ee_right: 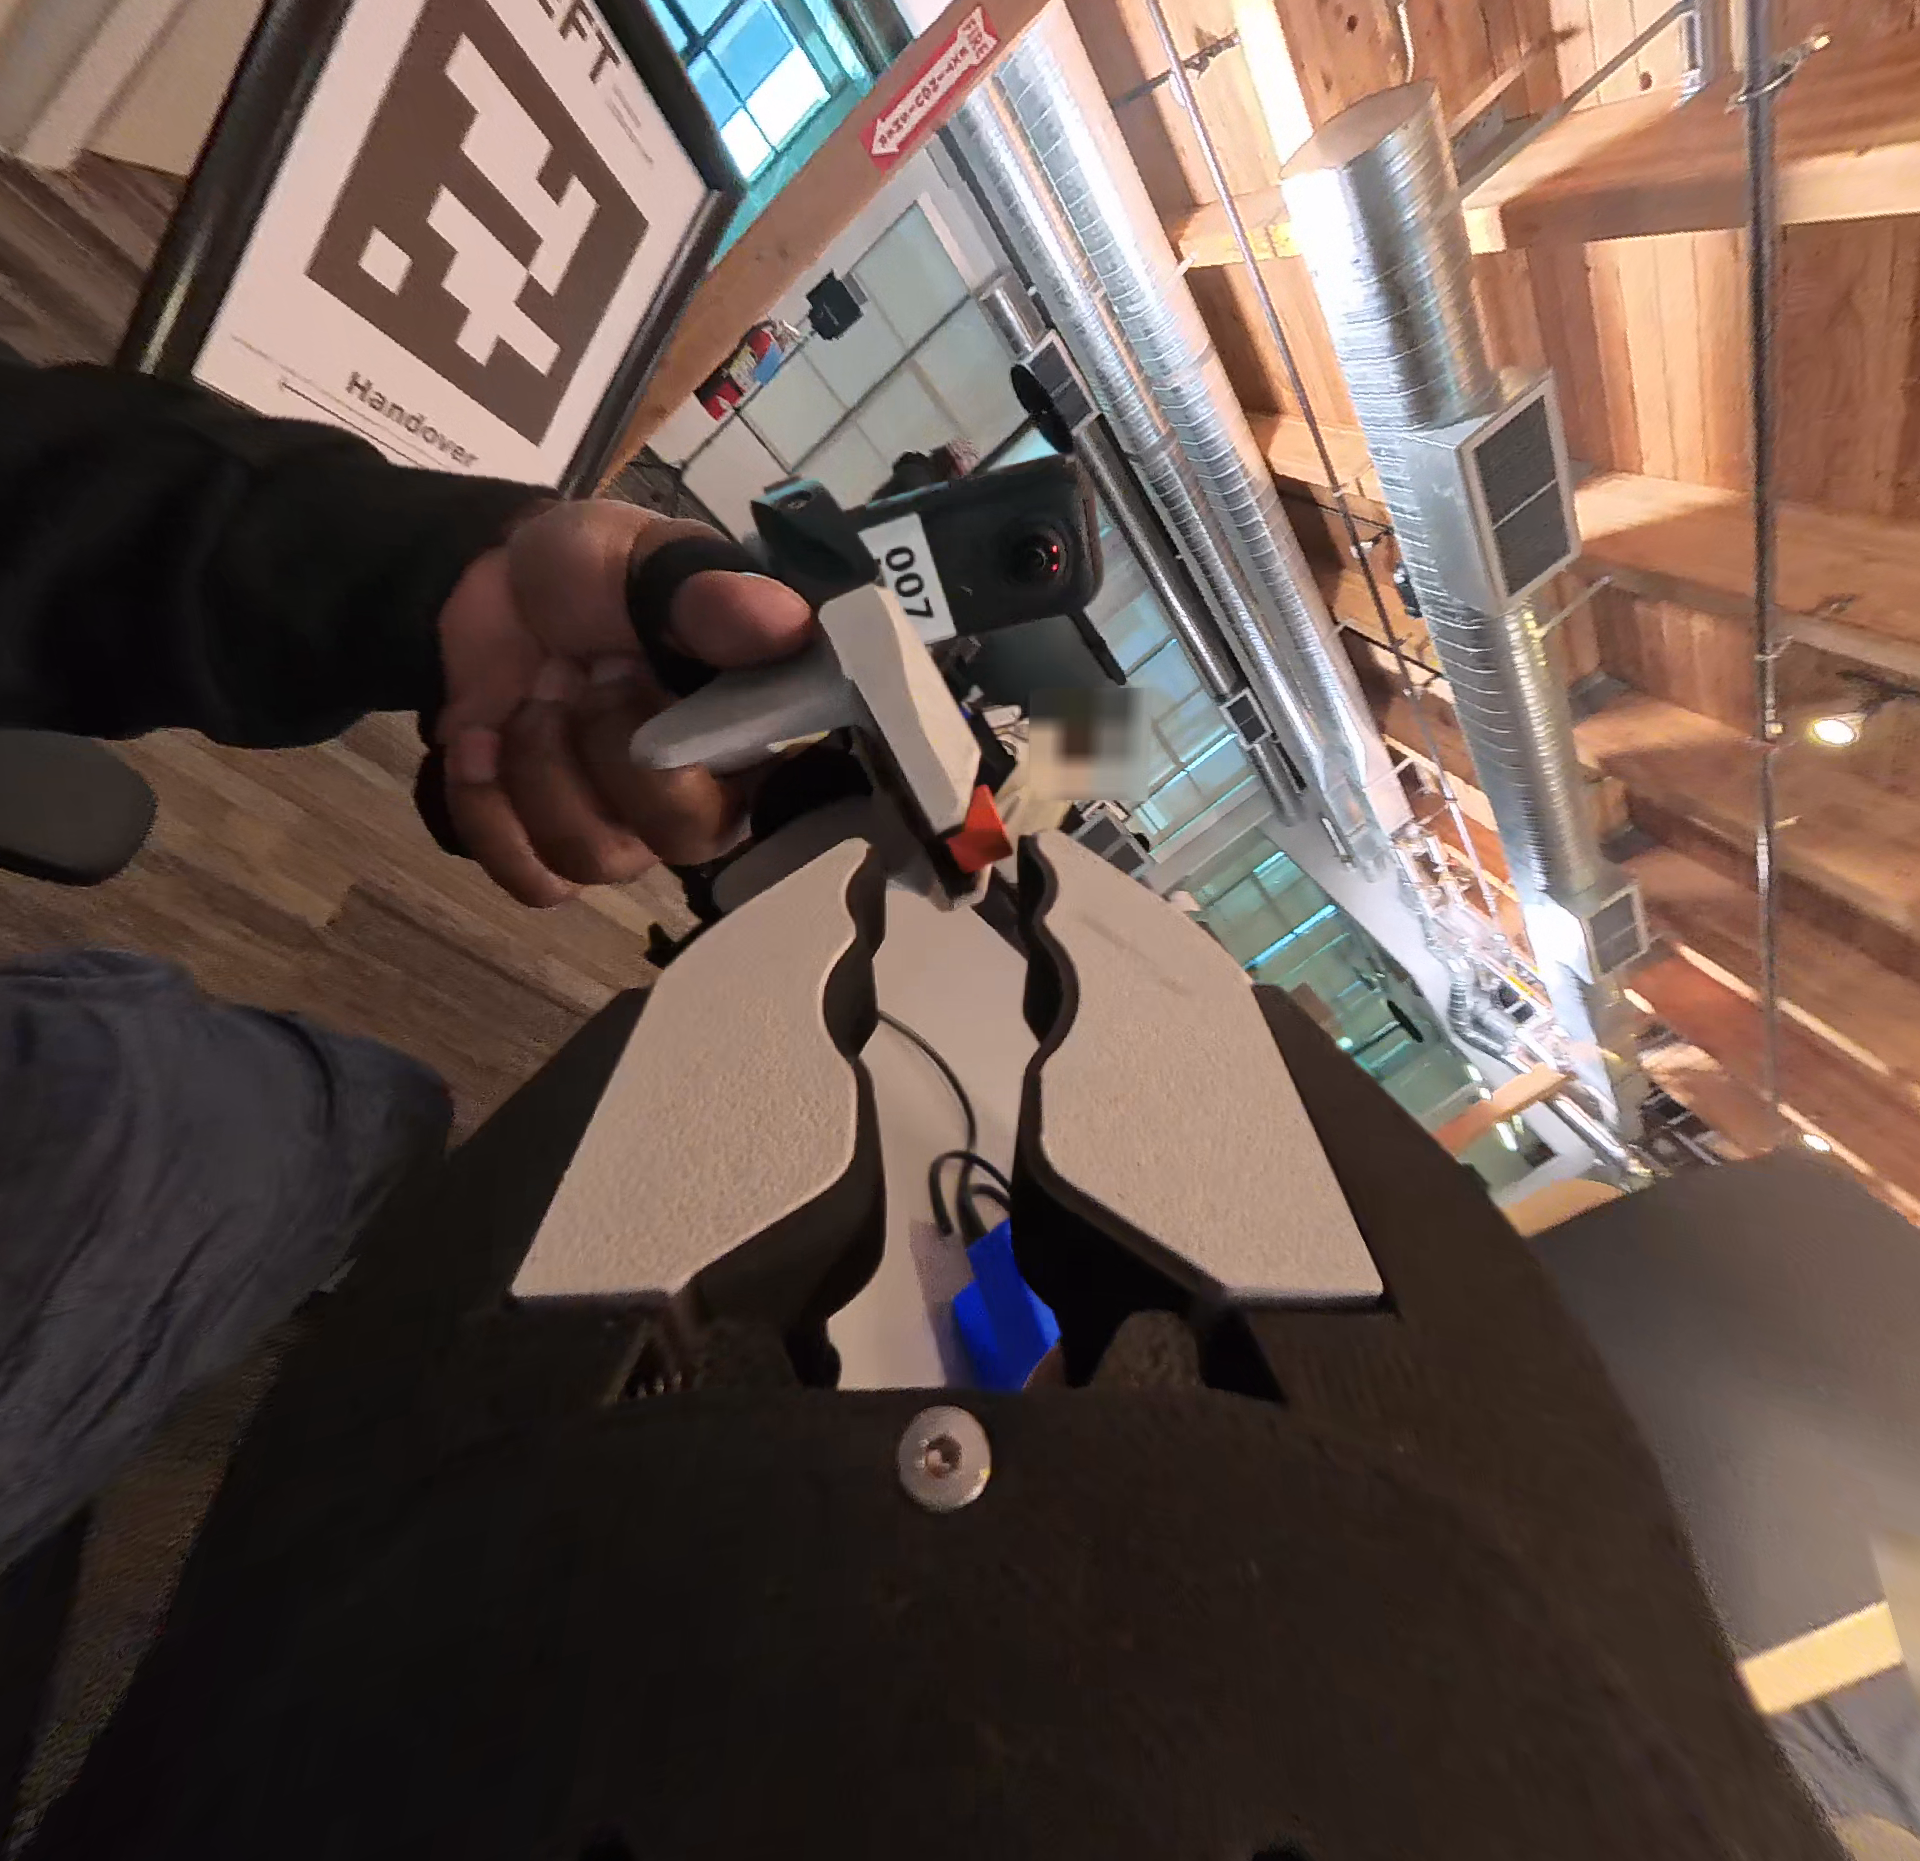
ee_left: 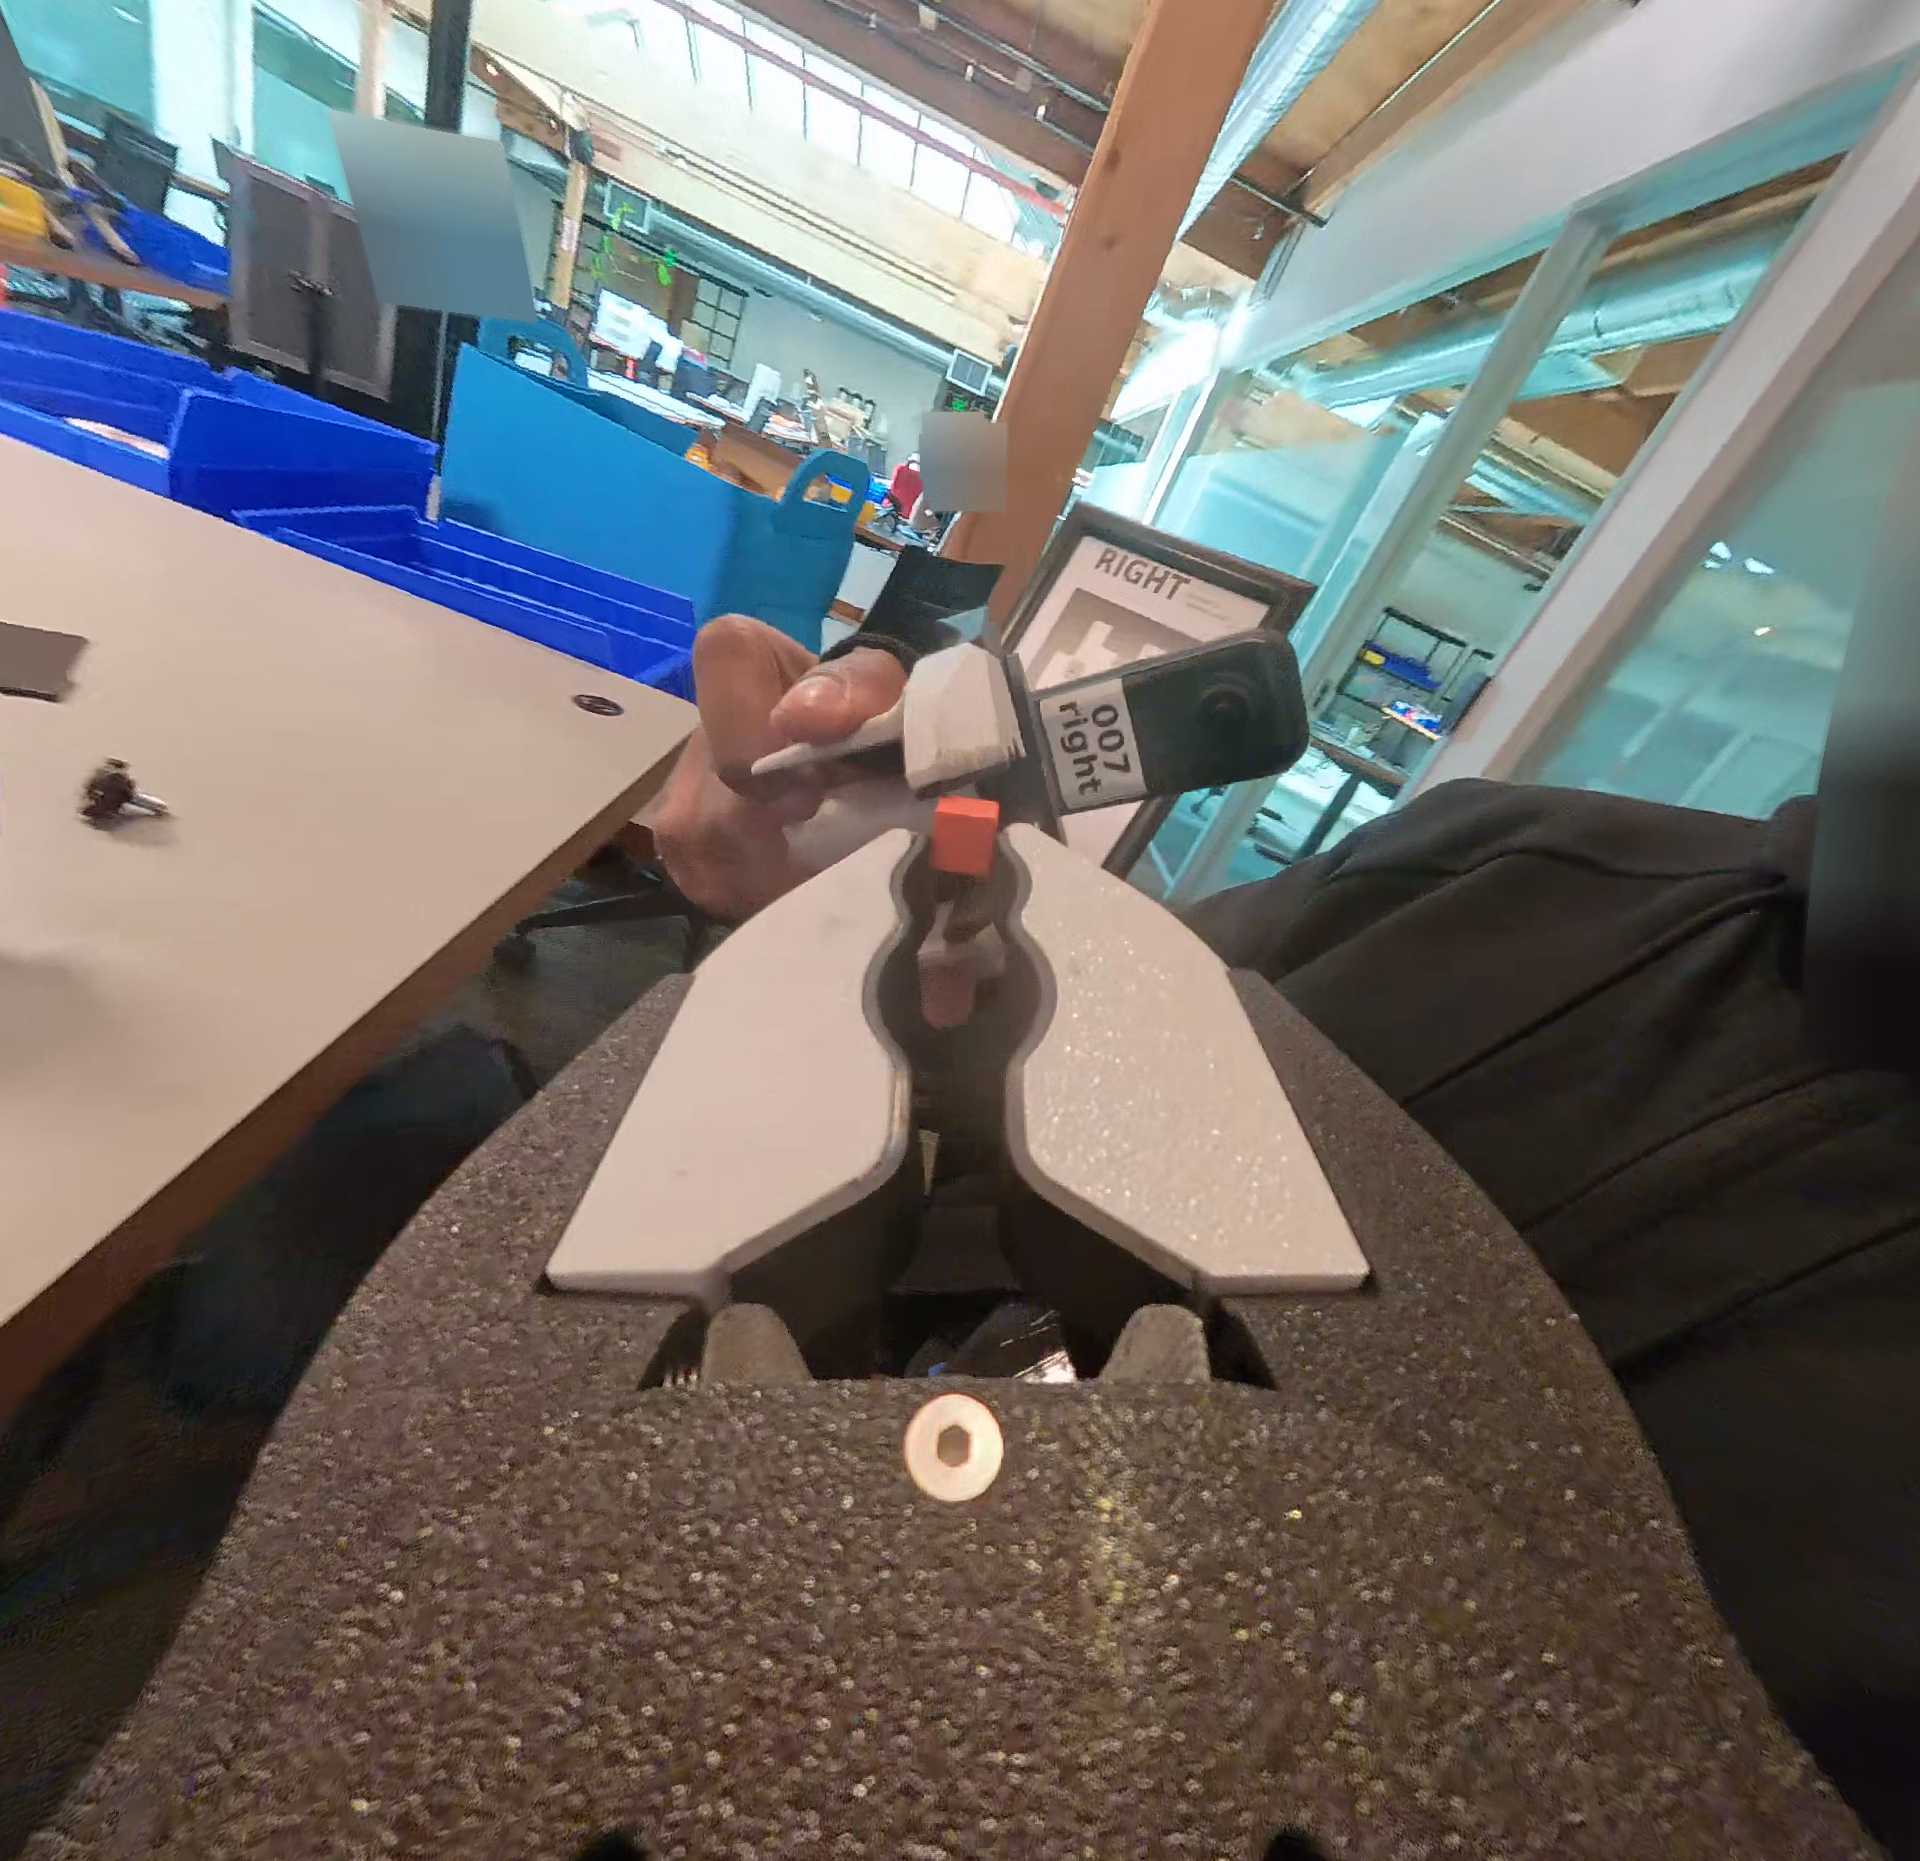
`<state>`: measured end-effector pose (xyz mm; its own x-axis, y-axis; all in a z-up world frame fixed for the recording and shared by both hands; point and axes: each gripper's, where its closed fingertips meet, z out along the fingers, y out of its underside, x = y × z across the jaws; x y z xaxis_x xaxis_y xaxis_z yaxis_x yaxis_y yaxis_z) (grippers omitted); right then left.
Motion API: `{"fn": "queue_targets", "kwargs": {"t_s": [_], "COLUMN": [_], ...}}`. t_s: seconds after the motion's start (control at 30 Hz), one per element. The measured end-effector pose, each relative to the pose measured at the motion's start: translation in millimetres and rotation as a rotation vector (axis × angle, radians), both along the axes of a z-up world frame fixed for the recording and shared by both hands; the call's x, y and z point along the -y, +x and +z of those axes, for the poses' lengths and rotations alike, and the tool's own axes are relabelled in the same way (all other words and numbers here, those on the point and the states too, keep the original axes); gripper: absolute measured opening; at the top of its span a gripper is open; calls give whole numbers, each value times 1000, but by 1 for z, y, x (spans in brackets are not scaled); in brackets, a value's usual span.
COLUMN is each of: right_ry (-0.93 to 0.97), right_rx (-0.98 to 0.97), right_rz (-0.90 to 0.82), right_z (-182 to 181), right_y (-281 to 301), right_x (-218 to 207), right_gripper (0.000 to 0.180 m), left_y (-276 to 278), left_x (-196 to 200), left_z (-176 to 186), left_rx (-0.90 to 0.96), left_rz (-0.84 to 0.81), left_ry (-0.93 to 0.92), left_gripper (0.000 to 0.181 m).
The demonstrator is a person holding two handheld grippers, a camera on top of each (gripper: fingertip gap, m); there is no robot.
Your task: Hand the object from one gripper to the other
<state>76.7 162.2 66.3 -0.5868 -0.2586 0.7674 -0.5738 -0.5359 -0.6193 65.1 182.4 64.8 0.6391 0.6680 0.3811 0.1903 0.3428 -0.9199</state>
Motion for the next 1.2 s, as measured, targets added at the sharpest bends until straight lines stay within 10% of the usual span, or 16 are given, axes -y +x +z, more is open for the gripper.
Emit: {"fn": "queue_targets", "kwargs": {"t_s": [0.3, 0.67, 1.2], "right_ry": [35, 382, 667], "right_rx": [49, 418, 603], "right_rz": [-89, 11, 143], "right_z": [2, 3, -14], "right_y": [-19, -36, -22], "right_x": [0, -9, -12], "right_gripper": [10, 10, 10], "left_y": [-14, -24, -27], "left_x": [-4, 21, -4], "left_z": [-2, -3, -6], "left_rx": [-31, -647, -907], "left_rz": [-44, 384, 414], "left_ry": [-18, -963, -1248], "left_gripper": [13, 33, 25]}}
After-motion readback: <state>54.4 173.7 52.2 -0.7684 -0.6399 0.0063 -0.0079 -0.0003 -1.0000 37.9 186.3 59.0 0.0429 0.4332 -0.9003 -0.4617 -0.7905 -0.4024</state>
